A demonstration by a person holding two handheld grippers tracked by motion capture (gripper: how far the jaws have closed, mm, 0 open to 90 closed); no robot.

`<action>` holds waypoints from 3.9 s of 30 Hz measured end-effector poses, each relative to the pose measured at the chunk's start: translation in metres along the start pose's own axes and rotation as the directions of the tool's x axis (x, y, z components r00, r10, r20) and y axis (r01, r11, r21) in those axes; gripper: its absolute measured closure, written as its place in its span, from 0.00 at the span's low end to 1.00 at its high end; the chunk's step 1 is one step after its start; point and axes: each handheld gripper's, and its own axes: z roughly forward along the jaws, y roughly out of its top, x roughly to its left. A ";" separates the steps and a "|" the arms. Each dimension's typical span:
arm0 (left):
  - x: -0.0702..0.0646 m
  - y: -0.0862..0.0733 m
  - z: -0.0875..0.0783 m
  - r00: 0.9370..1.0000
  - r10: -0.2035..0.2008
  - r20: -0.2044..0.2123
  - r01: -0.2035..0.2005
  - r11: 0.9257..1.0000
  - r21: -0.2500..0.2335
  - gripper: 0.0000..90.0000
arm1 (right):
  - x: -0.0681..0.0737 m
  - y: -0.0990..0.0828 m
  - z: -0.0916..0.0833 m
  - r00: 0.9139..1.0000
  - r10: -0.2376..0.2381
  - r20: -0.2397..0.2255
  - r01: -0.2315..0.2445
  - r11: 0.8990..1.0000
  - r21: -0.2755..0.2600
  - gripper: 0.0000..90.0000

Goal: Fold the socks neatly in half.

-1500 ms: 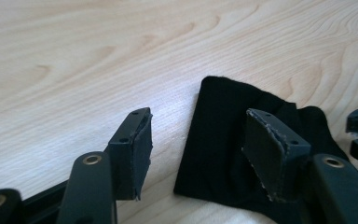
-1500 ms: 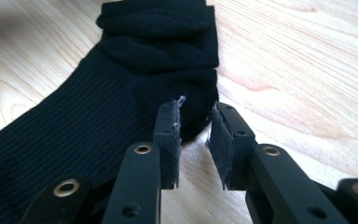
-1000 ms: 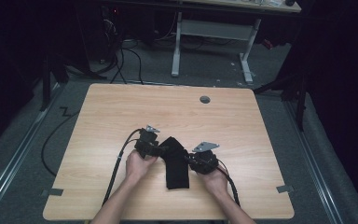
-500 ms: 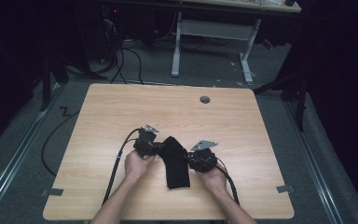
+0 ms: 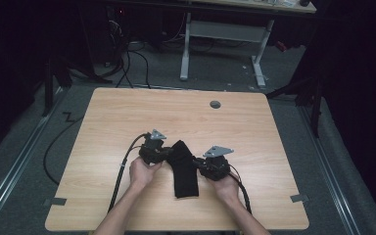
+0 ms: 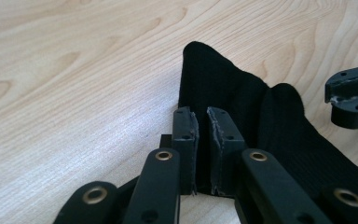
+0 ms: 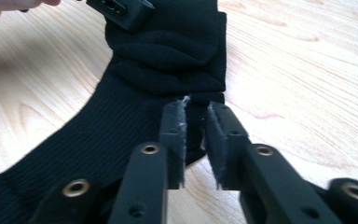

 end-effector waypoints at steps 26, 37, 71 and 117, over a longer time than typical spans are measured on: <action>-0.022 0.011 -0.024 0.983 0.180 0.021 -0.178 0.981 -0.075 0.92 | 0.019 0.030 0.019 0.997 -0.030 -0.069 0.031 1.000 0.005 0.98; -0.039 -0.010 -0.019 0.968 0.242 0.061 -0.238 0.969 -0.059 0.92 | 0.021 0.014 0.034 0.996 -0.024 -0.082 0.030 0.997 0.071 0.97; -0.031 -0.009 0.000 0.962 0.270 -0.033 -0.271 0.962 -0.023 0.92 | 0.033 -0.017 0.017 1.000 -0.023 -0.003 0.023 0.999 0.045 0.59; -0.045 -0.031 -0.018 0.965 0.251 0.071 -0.248 0.967 -0.058 0.92 | 0.035 -0.013 0.012 0.999 -0.021 -0.030 0.023 0.997 0.069 0.69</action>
